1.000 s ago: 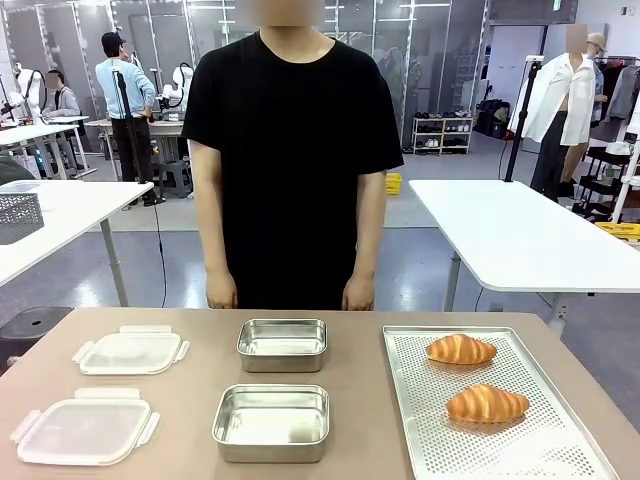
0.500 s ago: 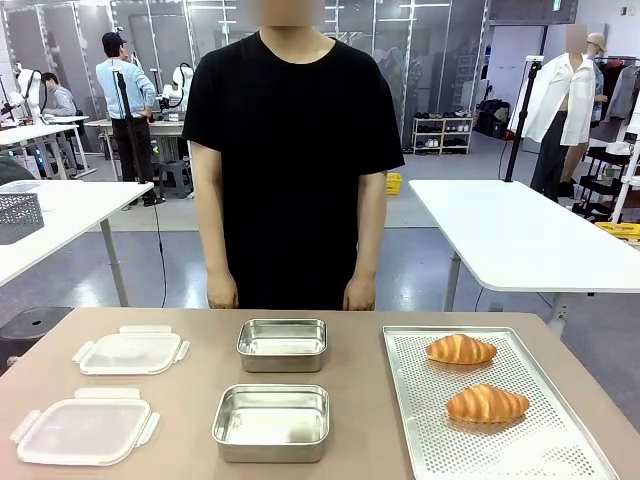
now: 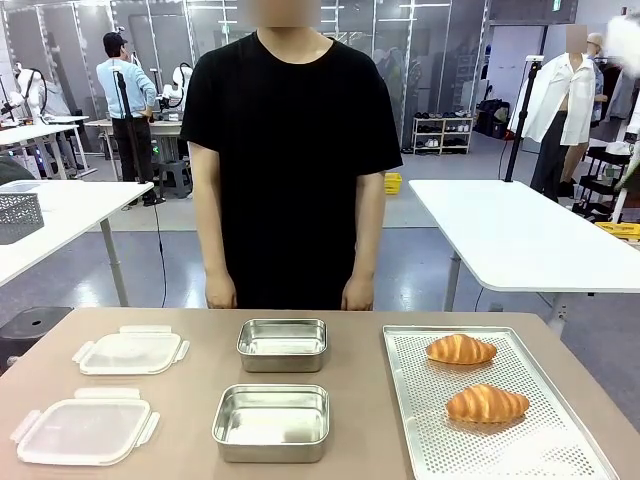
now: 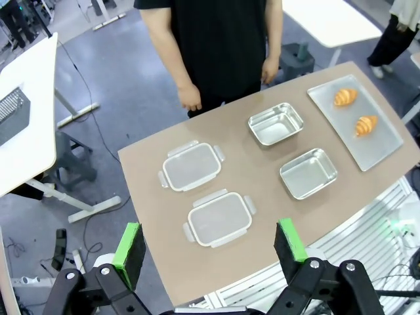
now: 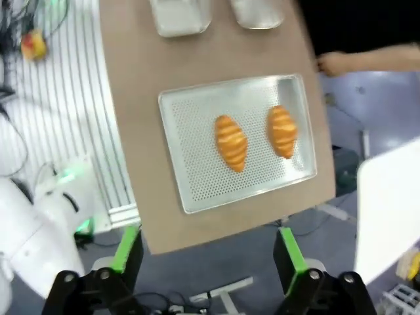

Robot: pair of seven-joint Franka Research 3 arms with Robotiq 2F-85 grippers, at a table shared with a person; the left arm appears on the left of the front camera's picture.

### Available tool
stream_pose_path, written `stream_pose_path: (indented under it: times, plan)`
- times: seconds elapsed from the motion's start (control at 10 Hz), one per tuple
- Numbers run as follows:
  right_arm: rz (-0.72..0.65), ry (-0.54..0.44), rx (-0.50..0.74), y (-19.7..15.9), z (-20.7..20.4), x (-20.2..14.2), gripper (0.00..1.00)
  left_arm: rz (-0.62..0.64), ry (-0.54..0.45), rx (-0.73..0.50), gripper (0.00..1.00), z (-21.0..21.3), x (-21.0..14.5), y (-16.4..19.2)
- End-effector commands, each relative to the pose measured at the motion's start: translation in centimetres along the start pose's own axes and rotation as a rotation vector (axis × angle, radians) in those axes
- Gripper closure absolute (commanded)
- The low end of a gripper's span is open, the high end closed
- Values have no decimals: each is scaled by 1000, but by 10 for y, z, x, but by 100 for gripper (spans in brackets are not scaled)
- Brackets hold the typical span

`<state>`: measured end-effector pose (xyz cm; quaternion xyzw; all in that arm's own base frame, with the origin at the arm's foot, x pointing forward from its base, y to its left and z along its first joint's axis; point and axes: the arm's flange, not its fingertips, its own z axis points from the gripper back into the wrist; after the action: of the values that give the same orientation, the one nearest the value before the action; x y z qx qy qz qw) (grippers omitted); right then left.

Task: Place the bread into the airtight container.
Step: Pick up a Butter Roll and place it into an empty Airtight Container.

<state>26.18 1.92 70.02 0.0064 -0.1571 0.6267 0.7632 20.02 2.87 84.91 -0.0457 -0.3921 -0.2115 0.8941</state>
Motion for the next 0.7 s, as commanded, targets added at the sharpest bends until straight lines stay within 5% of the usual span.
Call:
stream_pose_path:
  times: [0.0, 0.3, 0.6]
  plan:
    - [101, 120, 35, -33, -58, 8, 0, 2, 0, -2, 0, 0, 0, 0]
    - [169, 94, 137, -60, -158, 14, 0, 2, 0, -2, 0, 0, 0, 0]
    - [163, 92, 94, -69, -226, 8, 0, 2, 0, -2, 0, 0, 0, 0]
